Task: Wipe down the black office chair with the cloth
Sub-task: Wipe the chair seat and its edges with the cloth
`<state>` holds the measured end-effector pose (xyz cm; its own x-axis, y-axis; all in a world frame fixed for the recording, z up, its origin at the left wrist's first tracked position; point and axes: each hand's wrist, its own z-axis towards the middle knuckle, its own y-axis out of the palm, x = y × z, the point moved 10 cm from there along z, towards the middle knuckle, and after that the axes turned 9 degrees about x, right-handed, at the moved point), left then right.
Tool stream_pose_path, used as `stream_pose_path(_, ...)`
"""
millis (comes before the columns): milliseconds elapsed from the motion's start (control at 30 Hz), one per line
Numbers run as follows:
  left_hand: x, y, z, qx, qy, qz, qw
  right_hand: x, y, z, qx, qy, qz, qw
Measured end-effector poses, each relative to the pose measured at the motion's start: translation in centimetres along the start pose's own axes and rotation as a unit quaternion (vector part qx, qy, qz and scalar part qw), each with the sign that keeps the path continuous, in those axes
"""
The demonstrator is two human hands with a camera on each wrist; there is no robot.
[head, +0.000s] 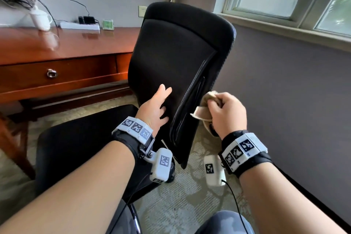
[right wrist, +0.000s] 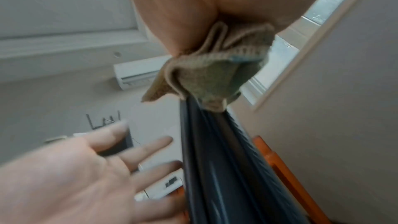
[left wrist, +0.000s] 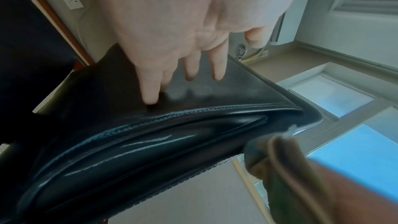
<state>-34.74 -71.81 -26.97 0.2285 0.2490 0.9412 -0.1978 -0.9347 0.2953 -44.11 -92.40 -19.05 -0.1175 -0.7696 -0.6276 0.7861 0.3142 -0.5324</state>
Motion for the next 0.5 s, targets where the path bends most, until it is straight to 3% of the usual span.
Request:
stream_pose_path(67,0.0,0.4,0.3,-0.005,0.0,0.012,1.0,-3.6,-2.9,0.6,0.095,-0.072,0.043,0.992)
stream_pose_path(133,-0.3,1.0,0.7,-0.02,-0.005,0.025,0.999,-6.4,-3.7,0.8,0.127,-0.126,0.056,0.982)
stream_pose_path(300,-1.7,1.1,1.0,-0.046,0.017,0.089,0.995,-7.1,1.6,0.0,0.046,-0.169,-0.142,0.974)
stream_pose_path(500,-1.8,1.0,1.3,-0.051,0.019,0.112,0.992,-5.7,3.4,-0.6,-0.01,-0.107,-0.158,0.982)
